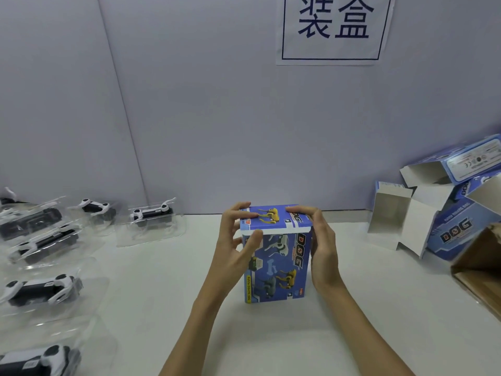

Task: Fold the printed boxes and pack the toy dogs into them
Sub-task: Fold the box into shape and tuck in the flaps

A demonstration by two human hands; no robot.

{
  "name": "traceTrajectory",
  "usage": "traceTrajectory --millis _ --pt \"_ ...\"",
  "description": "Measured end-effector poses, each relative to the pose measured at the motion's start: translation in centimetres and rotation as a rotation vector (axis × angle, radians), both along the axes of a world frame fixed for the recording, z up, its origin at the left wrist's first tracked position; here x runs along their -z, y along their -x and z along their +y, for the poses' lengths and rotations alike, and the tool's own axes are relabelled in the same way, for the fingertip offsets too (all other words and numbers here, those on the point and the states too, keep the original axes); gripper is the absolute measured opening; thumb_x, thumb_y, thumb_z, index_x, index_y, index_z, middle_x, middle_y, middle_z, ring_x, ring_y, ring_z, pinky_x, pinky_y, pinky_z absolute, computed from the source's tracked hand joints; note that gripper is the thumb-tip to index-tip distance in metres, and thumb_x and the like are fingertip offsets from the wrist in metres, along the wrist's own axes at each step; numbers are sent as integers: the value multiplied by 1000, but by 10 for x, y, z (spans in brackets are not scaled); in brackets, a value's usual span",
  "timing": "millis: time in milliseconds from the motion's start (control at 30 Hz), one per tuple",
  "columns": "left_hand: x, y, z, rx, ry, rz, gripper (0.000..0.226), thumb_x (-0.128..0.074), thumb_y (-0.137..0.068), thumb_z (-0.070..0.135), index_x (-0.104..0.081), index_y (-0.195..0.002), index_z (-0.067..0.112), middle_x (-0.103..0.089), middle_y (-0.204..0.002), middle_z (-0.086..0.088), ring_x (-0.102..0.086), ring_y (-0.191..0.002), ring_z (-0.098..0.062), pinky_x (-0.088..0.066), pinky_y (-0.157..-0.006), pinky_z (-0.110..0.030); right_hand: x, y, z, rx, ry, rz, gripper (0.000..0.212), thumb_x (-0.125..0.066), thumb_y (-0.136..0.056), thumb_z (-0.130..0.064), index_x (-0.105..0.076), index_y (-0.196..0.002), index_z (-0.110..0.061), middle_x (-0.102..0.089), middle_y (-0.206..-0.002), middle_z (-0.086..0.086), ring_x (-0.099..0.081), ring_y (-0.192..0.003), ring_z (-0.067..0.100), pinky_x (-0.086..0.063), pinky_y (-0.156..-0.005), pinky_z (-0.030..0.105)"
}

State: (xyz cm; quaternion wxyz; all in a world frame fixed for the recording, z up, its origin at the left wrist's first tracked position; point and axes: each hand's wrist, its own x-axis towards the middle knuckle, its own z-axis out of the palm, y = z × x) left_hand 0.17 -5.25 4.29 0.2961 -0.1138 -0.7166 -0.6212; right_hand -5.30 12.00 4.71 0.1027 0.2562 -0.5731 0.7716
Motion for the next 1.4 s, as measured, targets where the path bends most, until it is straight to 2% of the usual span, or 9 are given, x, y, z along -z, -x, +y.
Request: traceTrajectory --millis 167,267,333,467,700,867,1100,1233,1400 --pt "5 1 5 -22 -47 11 45 -60 -99 50 -50 -141 36 -36 -160 24 -55 -137 -17 -55 -101 -56 1 -5 -5 87 -171 76 26 -60 -100 -45 -58 -122 -31 -70 -119 -1 -73 -107 25 -65 -71 44" --pt "10 -1 15 -227 -74 72 55 -62 -99 42 -39 -149 42 -40 -157 20 -56 -134 -13 -53 -105 -52 0 -12 -9 228 -178 113 30 -69 -91 -48 -61 -116 -35 -69 -117 -4 -70 -108 15 -62 -77 34" --pt "13 -2 17 -409 47 113 64 -69 -95 43 -36 -150 39 -47 -152 14 -54 -133 -10 -50 -107 -46 1 -16 -15 306 -120 98 33 -73 -88 -46 -61 -116 -33 -67 -119 0 -68 -108 12 -60 -78 27" --pt "19 -2 20 -533 559 126 112 -69 -81 70 -19 -164 14 -34 -160 1 -30 -147 -13 -25 -118 -34 2 -27 -26 268 48 -34 41 -77 -85 -42 -56 -116 -27 -64 -123 6 -70 -111 14 -62 -78 38" --pt "14 -3 3 -499 565 185 124 -82 -70 62 -13 -164 21 -25 -164 2 -24 -151 -12 -22 -124 -27 -2 -28 -28 44 4 -85 43 -68 -87 -52 -50 -116 -26 -71 -112 -13 -74 -105 13 -60 -62 24" --pt "12 -1 -10 -516 830 267 124 -95 -66 47 -24 -161 13 -35 -160 -8 -30 -150 -24 -31 -120 -62 0 -18 -18 33 -110 -43 30 -65 -95 -46 -51 -115 -28 -71 -111 -16 -72 -109 14 -62 -67 26" --pt "14 -3 -9 -517 865 265 123 -96 -63 48 -25 -159 16 -37 -159 -7 -30 -148 -24 -32 -119 -63 3 -13 -14 88 -254 41 51 -59 -95 -43 -52 -146 -41 -67 -126 -14 -69 -113 5 -63 -71 25" --pt "12 -5 -6 -552 871 280 126 -99 -60 45 -23 -159 32 -26 -157 -4 -17 -148 -17 -38 -112 -67 5 -12 -16 85 -290 59 51 -55 -98 -41 -50 -150 -41 -65 -131 -12 -69 -115 12 -66 -74 35" --pt "13 -5 -6 -590 994 308 108 -94 -64 53 -36 -154 41 -23 -159 -10 -15 -149 -24 -34 -114 -68 4 -12 -10 92 -317 113 49 -53 -98 -42 -51 -148 -44 -68 -128 -16 -74 -106 10 -65 -67 30"
